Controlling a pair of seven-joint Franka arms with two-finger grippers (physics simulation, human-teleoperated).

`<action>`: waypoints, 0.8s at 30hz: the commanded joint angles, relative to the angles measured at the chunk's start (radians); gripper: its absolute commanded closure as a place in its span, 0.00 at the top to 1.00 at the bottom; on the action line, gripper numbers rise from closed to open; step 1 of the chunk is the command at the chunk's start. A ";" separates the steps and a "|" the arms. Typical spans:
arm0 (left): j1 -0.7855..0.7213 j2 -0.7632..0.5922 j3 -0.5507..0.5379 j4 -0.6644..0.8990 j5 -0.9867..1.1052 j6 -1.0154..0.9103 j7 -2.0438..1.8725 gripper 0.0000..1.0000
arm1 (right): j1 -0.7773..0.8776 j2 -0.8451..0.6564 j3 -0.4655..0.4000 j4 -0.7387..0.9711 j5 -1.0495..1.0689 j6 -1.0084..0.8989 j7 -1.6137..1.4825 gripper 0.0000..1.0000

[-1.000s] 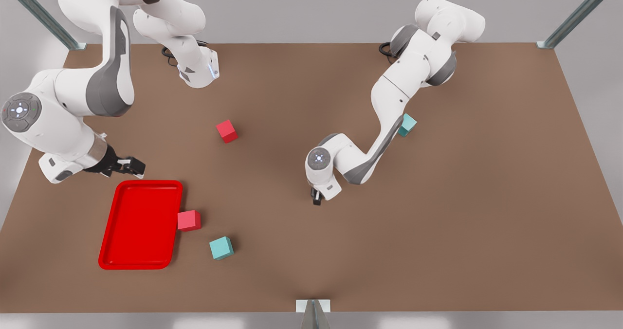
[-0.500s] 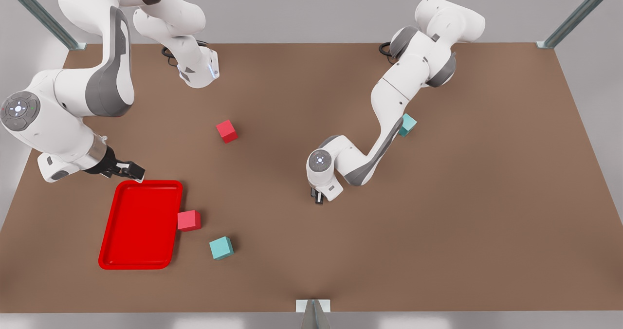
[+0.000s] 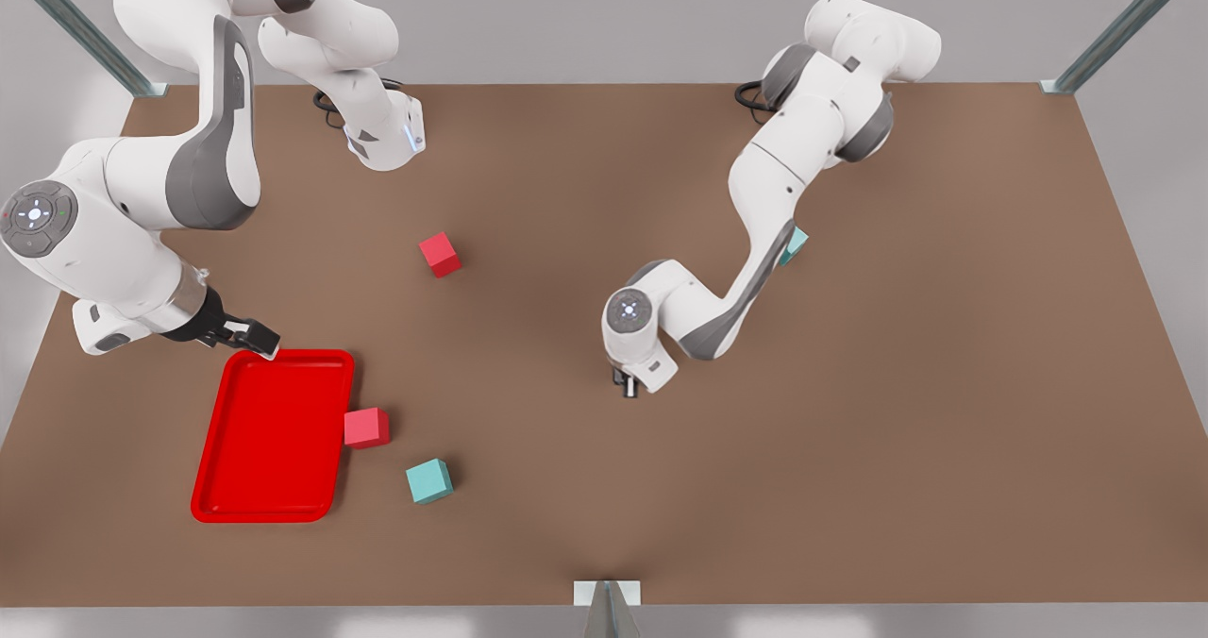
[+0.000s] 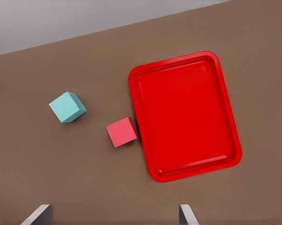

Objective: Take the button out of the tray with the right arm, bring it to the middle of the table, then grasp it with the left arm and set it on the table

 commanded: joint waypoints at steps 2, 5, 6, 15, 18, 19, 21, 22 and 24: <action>0.000 -0.016 0.045 -0.001 0.006 -0.060 0.033 0.45 | 0.000 -0.001 0.000 0.002 0.001 0.001 0.043 1.00; 0.002 -0.033 0.098 -0.001 0.111 -0.174 0.089 0.45 | 0.000 0.003 0.000 0.004 0.001 0.001 0.046 1.00; 0.002 -0.044 0.133 -0.005 0.131 -0.215 0.096 0.45 | 0.000 0.004 0.000 0.004 0.001 0.001 0.046 1.00; -0.003 -0.039 0.202 -0.061 0.500 -0.523 0.044 0.45 | 0.000 0.004 0.001 0.008 0.002 -0.001 0.048 1.00; -0.006 -0.018 0.272 -0.074 0.582 -0.517 -0.017 0.45 | 0.000 0.004 0.001 0.008 0.002 -0.001 0.048 1.00; -0.003 0.002 0.272 -0.074 0.616 -0.522 -0.049 0.45 | 0.000 0.004 0.001 0.008 0.002 -0.001 0.046 1.00; -0.003 0.007 0.297 -0.081 0.627 -0.523 -0.056 0.45 | 0.000 0.004 0.001 0.008 0.002 -0.001 0.046 1.00; -0.001 0.010 0.300 -0.095 0.653 -0.522 -0.065 0.45 | 0.000 0.004 0.000 0.008 0.002 -0.001 0.046 1.00; -0.001 0.011 0.311 -0.109 0.661 -0.525 -0.068 0.45 | 0.000 0.004 0.001 0.008 0.002 0.001 0.046 1.00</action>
